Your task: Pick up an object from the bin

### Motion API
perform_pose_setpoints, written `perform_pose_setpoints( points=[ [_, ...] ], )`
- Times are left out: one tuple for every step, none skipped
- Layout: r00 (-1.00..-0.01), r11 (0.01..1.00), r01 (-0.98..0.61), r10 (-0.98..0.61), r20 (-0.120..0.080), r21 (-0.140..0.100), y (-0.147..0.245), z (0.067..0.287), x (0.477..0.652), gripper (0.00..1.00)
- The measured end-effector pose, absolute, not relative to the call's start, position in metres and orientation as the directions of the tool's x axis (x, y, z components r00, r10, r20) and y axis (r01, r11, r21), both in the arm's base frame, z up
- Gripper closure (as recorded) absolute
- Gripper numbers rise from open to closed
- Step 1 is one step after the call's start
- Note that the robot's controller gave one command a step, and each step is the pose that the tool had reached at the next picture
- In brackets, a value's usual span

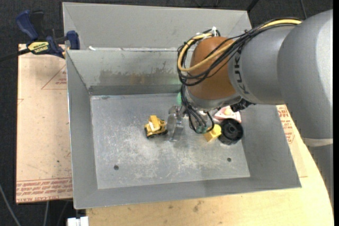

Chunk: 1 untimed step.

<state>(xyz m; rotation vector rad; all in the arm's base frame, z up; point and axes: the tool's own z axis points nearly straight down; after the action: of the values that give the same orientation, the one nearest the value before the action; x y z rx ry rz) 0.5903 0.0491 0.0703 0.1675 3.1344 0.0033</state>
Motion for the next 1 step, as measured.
perform_pose_setpoints(
  points=[
    [-0.994, 0.994, 0.107, 0.107, -0.002, 0.002, 0.0487, 0.07, 0.5902, 0.0]
  ],
)
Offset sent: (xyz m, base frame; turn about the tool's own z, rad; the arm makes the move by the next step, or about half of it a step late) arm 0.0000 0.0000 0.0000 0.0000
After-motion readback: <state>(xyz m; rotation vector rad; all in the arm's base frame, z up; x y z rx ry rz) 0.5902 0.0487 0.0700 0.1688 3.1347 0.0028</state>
